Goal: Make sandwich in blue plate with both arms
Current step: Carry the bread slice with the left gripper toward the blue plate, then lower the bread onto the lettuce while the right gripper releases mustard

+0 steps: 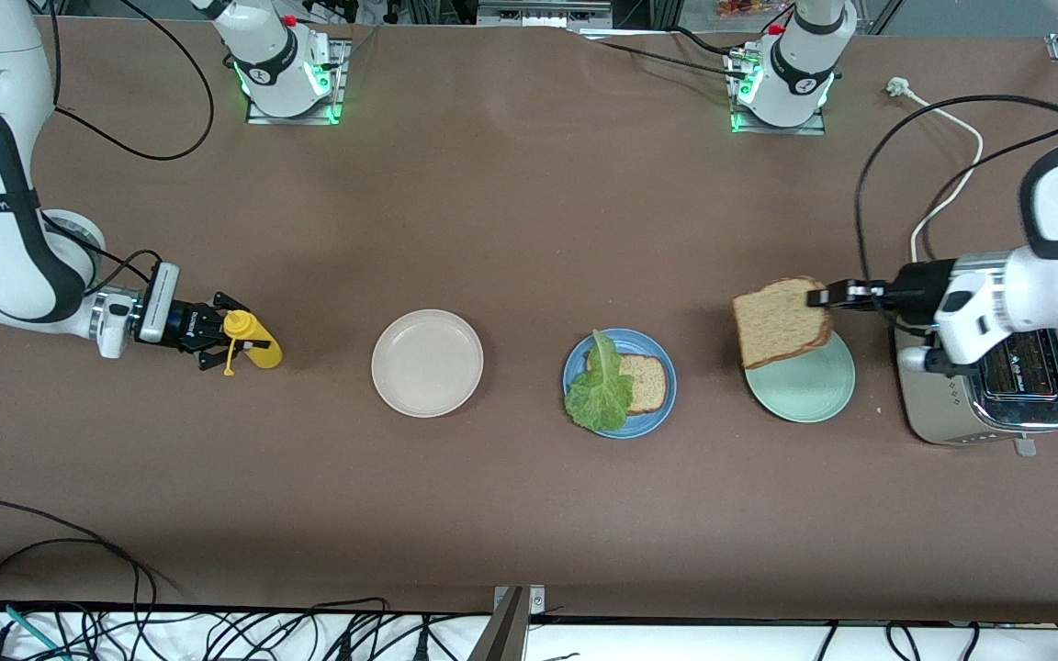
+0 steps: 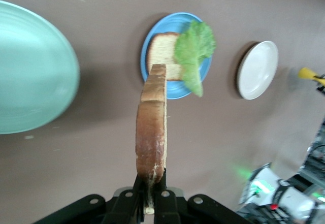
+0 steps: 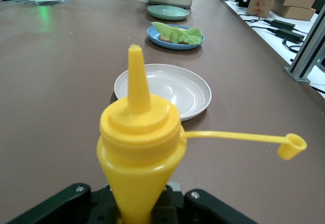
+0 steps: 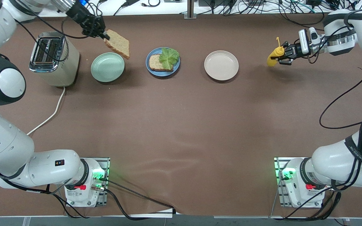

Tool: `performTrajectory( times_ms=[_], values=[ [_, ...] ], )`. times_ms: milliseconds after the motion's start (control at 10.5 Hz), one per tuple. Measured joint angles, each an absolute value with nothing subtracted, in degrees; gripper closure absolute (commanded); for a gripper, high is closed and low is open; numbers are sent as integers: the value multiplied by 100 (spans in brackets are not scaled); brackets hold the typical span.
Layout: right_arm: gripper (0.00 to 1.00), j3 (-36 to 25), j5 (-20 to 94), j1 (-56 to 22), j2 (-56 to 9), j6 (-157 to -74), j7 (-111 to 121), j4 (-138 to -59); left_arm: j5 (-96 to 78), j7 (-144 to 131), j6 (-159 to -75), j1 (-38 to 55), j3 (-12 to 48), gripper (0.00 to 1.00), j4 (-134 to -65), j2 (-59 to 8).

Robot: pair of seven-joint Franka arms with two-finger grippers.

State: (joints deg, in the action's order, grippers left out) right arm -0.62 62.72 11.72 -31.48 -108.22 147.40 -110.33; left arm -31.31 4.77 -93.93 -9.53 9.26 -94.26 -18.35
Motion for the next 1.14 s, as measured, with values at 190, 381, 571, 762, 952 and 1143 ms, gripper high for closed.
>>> performTrajectory(
  times_ms=[190, 381, 571, 762, 952, 1143],
  values=[
    [100, -66, 6273, 1260, -3195, -10658, 14820, -11037, -3870, 350, -9993, -573, 930, 100, -9735, -2036],
    [100, -76, 6274, 1295, -3312, -10467, 14821, -11061, -4498, 345, -10609, -87, 939, 100, -9950, -2293],
    [100, -78, 6277, 1339, -3406, -10394, 14687, -11076, -4894, 333, -11196, 496, 950, 100, -10009, -2560],
    [100, -80, 6278, 1377, -3443, -10381, 14616, -11086, -5001, 400, -11569, 805, 950, 100, -10022, -2803],
    [62, -82, 6279, 1424, -3535, -10274, 14567, -11089, -5012, 1046, -11719, 805, 911, 100, -10023, -2999],
    [30, -83, 6279, 1433, -3565, -10261, 14558, -11088, -5152, 1520, -11953, 789, 890, 100, -10024, -3192]
  ],
)
